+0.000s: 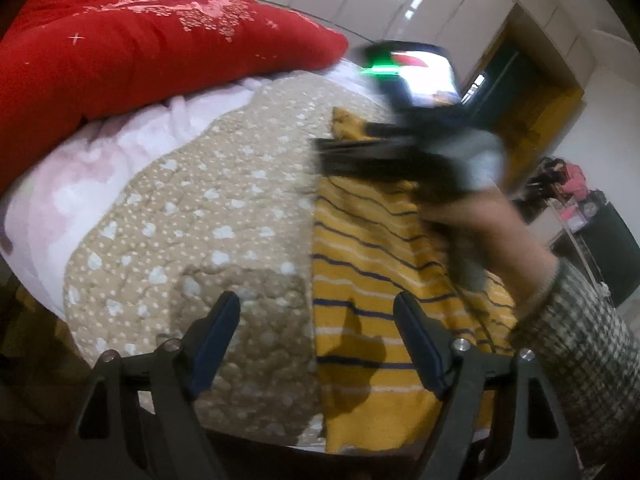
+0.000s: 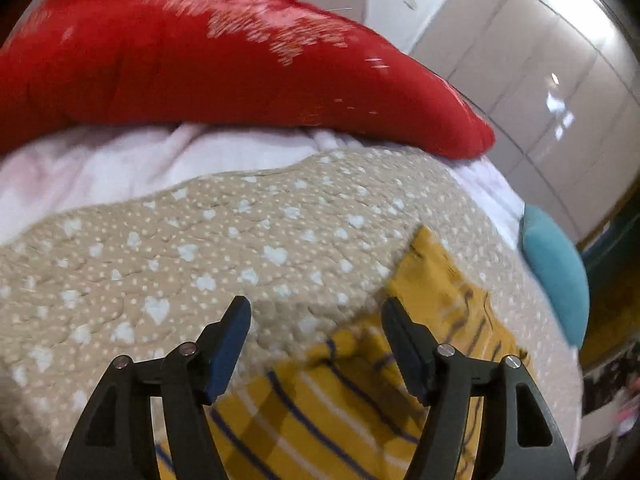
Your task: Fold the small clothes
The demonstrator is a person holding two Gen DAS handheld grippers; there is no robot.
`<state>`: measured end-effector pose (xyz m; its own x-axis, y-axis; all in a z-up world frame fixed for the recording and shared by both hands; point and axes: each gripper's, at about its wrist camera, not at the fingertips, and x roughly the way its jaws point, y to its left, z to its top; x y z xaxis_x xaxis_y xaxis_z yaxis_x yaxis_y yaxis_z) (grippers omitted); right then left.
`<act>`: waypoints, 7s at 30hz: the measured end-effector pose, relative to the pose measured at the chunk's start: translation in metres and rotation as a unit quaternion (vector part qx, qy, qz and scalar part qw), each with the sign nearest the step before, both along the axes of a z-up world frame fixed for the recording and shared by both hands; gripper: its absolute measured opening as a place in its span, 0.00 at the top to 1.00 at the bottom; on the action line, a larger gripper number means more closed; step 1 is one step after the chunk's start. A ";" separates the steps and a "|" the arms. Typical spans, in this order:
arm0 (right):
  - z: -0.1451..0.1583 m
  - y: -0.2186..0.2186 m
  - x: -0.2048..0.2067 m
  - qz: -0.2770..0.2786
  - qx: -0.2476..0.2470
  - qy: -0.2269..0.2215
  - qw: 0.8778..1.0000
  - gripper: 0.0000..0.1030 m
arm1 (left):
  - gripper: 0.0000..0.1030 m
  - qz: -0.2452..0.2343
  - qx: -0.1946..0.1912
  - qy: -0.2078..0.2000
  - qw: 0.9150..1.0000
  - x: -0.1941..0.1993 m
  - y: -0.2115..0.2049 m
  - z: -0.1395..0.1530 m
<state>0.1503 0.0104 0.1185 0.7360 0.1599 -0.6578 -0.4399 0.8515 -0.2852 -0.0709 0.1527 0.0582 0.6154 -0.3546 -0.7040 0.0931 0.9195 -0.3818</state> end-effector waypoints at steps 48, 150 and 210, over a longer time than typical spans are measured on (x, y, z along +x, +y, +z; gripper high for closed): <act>-0.124 -0.299 -0.294 -0.147 0.535 0.212 0.805 0.93 | 0.93 -0.051 -0.051 0.066 0.995 -0.018 -0.066 -0.026; 0.002 -0.202 0.022 -0.148 0.307 0.154 0.927 0.88 | 0.29 0.027 -0.045 -0.051 0.997 0.129 -0.047 -0.049; 0.015 -0.130 -0.047 -0.054 0.243 0.068 0.966 0.74 | 0.28 0.078 -0.009 -0.007 0.997 0.055 -0.008 0.008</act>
<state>0.1035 -0.1196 0.1340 0.6776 0.4013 -0.6163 -0.3468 0.9133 0.2134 -0.0163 0.1446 0.0666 0.6735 -0.2669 -0.6894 -0.0452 0.9159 -0.3988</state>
